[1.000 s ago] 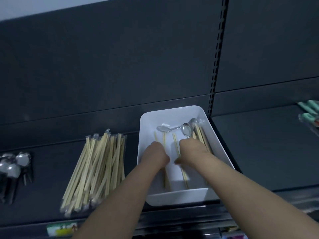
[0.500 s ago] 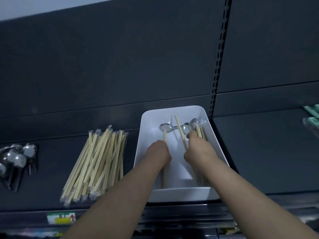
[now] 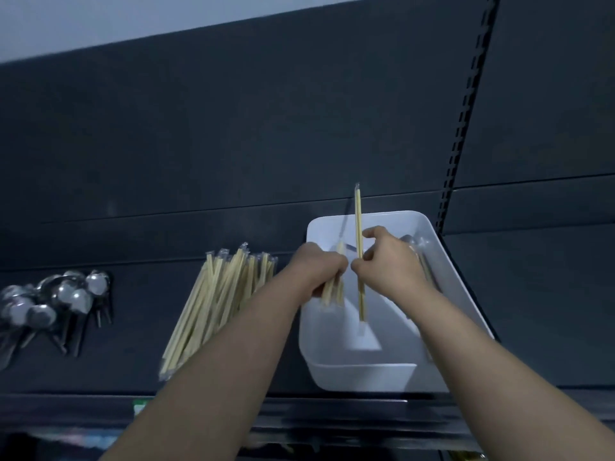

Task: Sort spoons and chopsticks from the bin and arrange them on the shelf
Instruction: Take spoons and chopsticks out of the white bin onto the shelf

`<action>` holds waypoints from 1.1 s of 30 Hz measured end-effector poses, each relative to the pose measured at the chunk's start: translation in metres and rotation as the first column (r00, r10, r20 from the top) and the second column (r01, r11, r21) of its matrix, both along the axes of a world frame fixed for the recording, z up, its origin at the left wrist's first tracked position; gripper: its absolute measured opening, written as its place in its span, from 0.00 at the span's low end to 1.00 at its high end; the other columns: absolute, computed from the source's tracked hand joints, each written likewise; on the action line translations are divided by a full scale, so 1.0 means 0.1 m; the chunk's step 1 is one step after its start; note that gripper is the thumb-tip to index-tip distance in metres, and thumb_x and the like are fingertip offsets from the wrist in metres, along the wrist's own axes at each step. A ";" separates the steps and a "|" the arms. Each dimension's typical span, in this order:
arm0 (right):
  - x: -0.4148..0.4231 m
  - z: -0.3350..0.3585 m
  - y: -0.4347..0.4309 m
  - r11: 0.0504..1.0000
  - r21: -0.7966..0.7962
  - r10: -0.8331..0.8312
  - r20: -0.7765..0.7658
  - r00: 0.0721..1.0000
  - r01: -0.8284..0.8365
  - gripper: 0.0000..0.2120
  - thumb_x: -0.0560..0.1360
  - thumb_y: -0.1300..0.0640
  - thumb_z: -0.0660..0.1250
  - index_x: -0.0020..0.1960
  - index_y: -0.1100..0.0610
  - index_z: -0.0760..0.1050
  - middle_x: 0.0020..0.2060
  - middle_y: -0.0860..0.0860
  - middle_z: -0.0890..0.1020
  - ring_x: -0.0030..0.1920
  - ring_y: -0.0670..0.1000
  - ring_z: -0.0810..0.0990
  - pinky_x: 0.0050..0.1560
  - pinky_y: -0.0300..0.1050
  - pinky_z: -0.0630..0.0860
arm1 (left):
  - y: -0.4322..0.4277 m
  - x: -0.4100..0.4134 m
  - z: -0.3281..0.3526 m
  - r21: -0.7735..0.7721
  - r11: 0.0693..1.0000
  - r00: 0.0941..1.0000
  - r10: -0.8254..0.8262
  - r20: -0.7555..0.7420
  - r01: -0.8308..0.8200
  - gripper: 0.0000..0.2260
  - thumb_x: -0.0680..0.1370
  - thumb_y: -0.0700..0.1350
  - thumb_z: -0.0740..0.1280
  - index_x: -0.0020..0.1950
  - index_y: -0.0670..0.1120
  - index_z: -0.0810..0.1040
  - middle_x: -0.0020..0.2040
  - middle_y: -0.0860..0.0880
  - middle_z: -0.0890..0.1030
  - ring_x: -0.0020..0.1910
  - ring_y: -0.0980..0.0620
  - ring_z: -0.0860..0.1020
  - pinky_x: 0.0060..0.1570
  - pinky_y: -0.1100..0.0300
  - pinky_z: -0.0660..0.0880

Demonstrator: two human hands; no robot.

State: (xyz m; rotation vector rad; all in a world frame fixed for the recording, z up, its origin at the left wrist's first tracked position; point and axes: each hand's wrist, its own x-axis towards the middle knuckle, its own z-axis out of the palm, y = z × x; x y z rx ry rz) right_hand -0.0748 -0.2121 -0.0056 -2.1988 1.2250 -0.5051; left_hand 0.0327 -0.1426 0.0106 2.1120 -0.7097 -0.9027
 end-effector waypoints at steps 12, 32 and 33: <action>1.09 -0.09 0.90 0.974 0.038 0.227 -0.098 0.969 -0.224 0.17 0.73 0.59 0.62 0.61 0.55 0.73 0.48 0.53 0.81 0.50 0.57 0.79 0.44 0.44 0.74 | 1.11 1.28 -0.33 -0.029 0.988 0.917 0.152 0.369 -0.152 0.06 0.73 0.42 0.64 0.40 0.41 0.77 0.32 0.47 0.75 0.31 0.48 0.74 0.28 0.61 0.65; 0.76 -0.21 0.84 0.865 -0.488 -0.084 -0.374 0.924 -0.119 0.16 0.73 0.62 0.61 0.56 0.48 0.78 0.50 0.49 0.79 0.55 0.54 0.74 0.42 0.45 0.64 | 0.73 0.97 -0.20 -0.150 0.956 0.739 -0.091 0.667 0.253 0.10 0.77 0.41 0.63 0.55 0.51 0.80 0.54 0.52 0.82 0.54 0.50 0.79 0.54 0.54 0.76; 0.62 -0.21 0.76 0.878 -0.468 -0.102 -0.380 0.919 -0.096 0.17 0.74 0.61 0.61 0.57 0.47 0.78 0.52 0.49 0.80 0.57 0.54 0.74 0.45 0.45 0.66 | 0.63 0.84 -0.18 -0.147 0.946 0.732 -0.118 0.671 0.288 0.11 0.77 0.41 0.62 0.56 0.50 0.80 0.54 0.52 0.82 0.54 0.50 0.78 0.53 0.55 0.76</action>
